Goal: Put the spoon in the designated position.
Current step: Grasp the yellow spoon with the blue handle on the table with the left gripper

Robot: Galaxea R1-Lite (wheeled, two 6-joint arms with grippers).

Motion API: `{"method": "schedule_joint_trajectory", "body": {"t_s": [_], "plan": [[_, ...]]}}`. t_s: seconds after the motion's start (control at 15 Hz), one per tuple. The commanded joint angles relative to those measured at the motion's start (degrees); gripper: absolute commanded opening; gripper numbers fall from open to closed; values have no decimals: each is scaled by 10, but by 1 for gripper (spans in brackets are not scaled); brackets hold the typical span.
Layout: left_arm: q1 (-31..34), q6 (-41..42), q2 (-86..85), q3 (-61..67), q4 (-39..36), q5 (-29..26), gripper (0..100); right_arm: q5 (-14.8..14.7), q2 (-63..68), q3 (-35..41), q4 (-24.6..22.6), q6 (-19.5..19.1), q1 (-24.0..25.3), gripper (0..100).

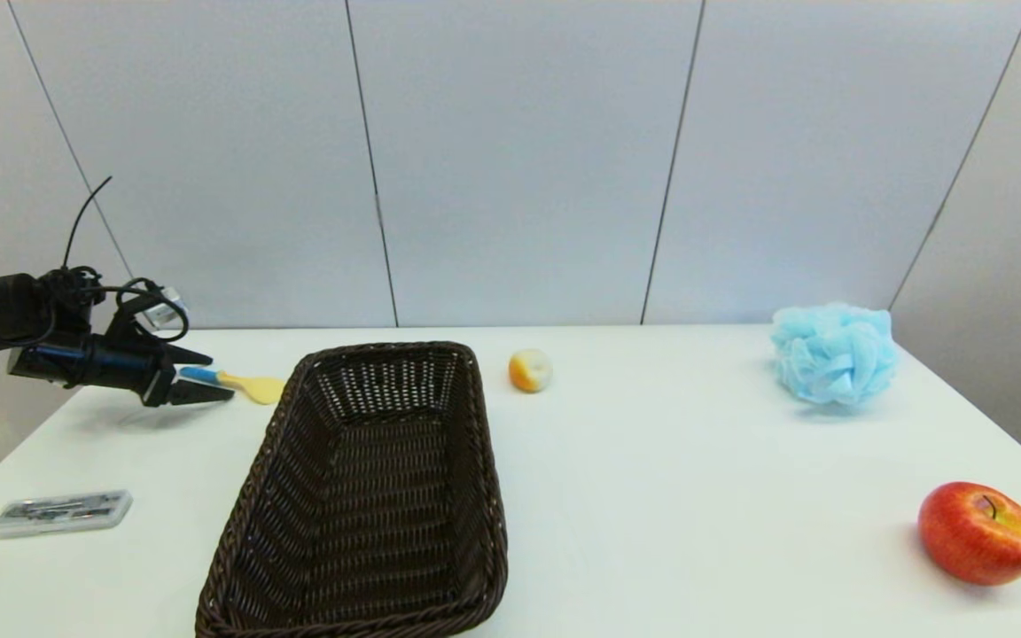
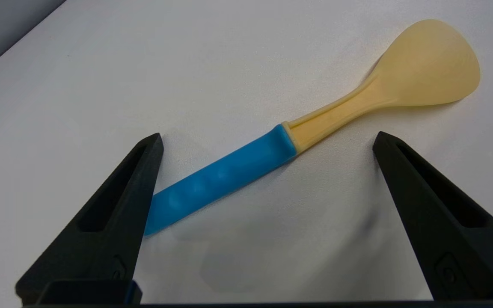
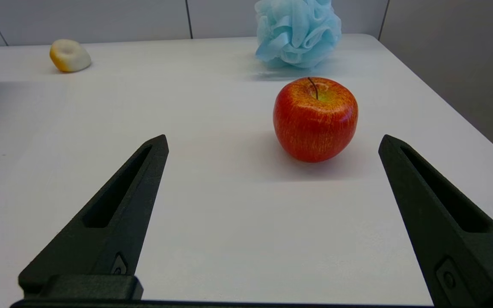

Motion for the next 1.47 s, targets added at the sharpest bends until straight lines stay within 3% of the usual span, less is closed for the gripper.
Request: {"method": "schedule_joint_trajectory", "body": {"t_s": [0.07, 0.93, 1.2, 1.47], "plan": [[0, 4, 2, 0, 3, -3, 100, 0, 1, 0, 0, 0, 0, 100], [0, 40, -12, 1, 6, -5, 100, 0, 1, 0, 0, 0, 0, 100], [1, 31, -81, 2, 87, -4, 100, 0, 1, 0, 0, 0, 0, 100], [1, -24, -135, 2, 90, -4, 100, 0, 1, 0, 0, 0, 1, 100]]}}
